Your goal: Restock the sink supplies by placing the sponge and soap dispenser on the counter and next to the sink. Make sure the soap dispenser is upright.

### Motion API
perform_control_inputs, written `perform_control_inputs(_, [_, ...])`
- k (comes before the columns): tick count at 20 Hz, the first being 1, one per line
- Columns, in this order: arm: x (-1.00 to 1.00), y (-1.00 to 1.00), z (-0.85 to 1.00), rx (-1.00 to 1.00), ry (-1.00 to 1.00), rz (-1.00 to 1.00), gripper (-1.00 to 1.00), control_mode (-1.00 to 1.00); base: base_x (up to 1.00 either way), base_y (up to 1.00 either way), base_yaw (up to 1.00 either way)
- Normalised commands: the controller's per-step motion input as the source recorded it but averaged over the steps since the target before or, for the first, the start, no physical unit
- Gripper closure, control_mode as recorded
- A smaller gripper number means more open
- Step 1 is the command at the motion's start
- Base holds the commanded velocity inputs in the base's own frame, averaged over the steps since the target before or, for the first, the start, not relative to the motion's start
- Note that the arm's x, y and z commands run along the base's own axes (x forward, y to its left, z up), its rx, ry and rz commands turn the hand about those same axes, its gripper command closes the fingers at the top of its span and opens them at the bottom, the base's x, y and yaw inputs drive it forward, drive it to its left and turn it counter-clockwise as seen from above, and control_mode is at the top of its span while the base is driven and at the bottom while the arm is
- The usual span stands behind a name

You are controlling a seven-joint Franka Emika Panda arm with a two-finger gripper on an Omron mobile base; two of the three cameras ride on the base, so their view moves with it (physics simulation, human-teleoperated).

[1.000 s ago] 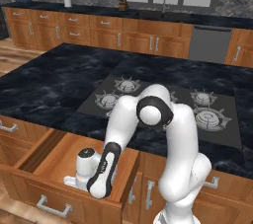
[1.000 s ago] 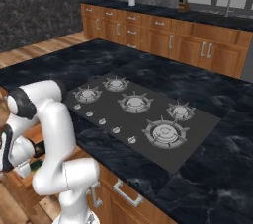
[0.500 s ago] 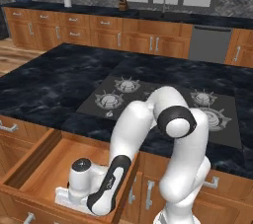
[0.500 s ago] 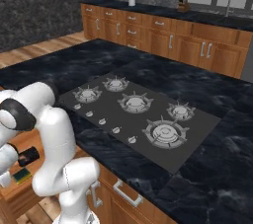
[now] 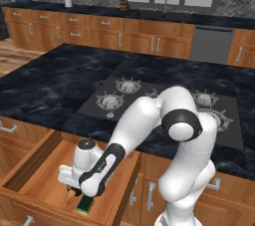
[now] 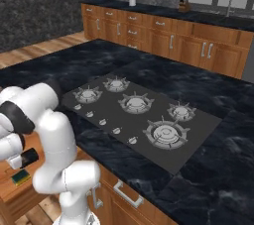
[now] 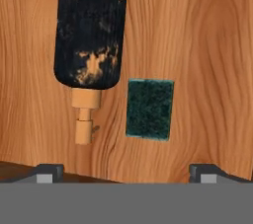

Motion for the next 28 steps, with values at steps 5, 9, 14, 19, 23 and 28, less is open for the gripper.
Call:
perform_control_inputs(5, [0.38,0.41,-0.26,0.00,-0.02,0.00,-1.00,-1.00,0.00,0.00,0.00])
perform_control_inputs(9, [0.10,0.61,-0.41,-0.03,-0.02,0.00,-1.00,-1.00,0.00,0.00,0.00])
perform_control_inputs(14, [-0.02,0.61,-0.11,-0.11,-0.08,-0.01,-1.00,-1.00,0.00,0.00,0.00])
perform_control_inputs(19, [-0.03,0.18,0.00,-0.12,-0.04,-0.02,-1.00,-1.00,0.00,0.00,0.00])
perform_control_inputs(23, [0.00,-0.08,-0.02,-0.01,0.00,0.00,-1.00,-1.00,0.00,0.00,0.00])
perform_control_inputs(28, [0.13,0.04,0.00,0.00,0.00,0.00,-1.00,-1.00,0.00,0.00,0.00])
